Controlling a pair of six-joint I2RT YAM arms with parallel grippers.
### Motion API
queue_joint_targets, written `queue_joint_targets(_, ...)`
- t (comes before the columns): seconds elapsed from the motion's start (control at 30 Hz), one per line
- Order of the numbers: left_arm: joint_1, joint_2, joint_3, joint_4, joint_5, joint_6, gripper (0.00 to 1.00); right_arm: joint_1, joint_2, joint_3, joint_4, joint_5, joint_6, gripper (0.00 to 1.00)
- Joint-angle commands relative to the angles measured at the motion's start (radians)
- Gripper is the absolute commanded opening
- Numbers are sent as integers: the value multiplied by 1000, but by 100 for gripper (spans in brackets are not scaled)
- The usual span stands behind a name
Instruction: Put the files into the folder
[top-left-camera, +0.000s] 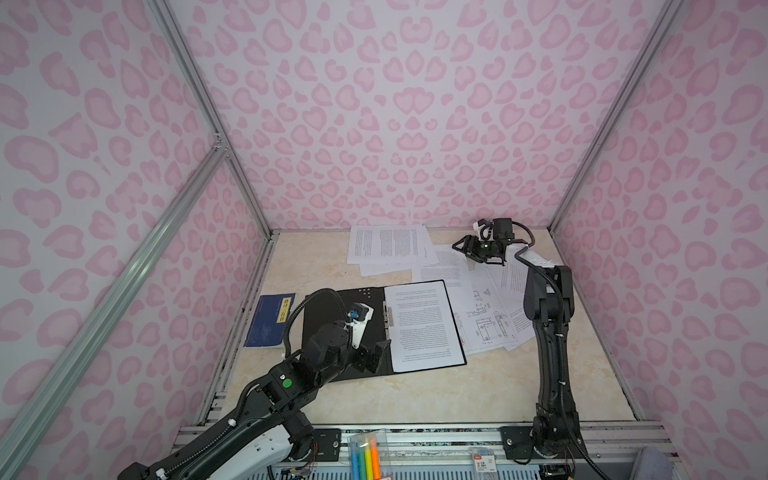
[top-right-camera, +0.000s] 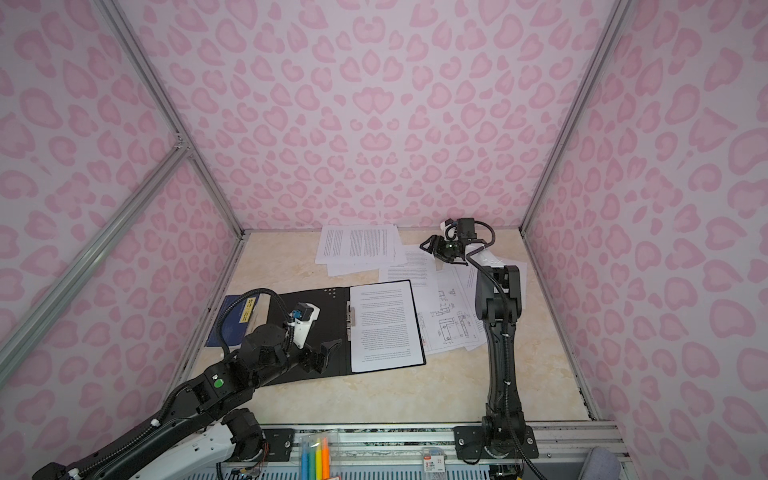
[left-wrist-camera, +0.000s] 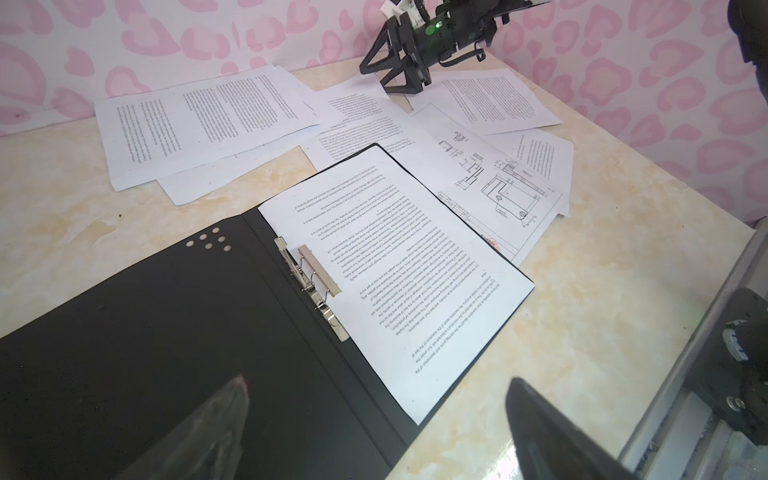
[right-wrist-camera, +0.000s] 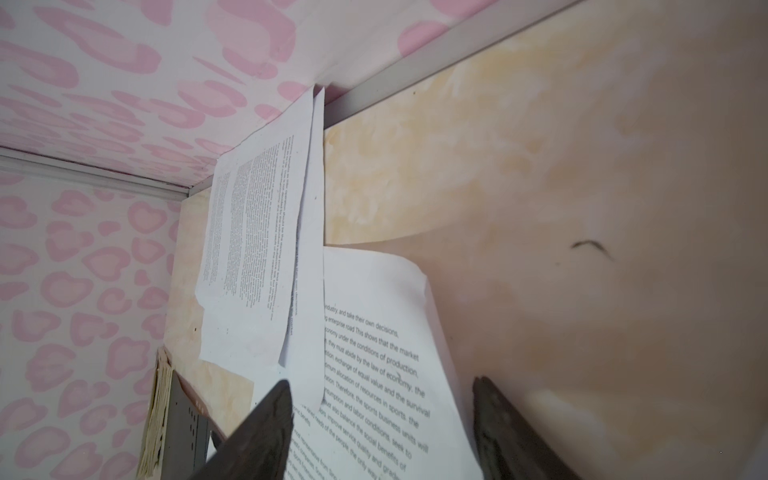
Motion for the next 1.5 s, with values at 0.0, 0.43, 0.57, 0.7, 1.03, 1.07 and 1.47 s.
queue_joint_targets(0.0,6,-26,-13,45,27,15,98,2,-38,-97,6,-37,14,69)
queue_joint_targets(0.43,32,-70,-35,13,52,41,98,2,-163,-359,263,-142,113,69)
queue_joint_targets(0.57,34,-79,-36,10,57,33,98,2,-183,-381,219,-49,65,70)
queue_joint_targets(0.7,33,-86,-35,12,64,18,98,18,-178,-378,175,-1,26,66)
queue_joint_targets(1.03,35,-96,-35,15,55,14,98,42,-176,-309,23,164,-33,33)
queue_joint_targets(1.07,35,-96,-33,15,53,12,98,43,-173,-308,21,163,-33,31)
queue_joint_targets(1.47,35,-132,-35,6,8,18,98,43,-217,-274,32,94,-40,0)
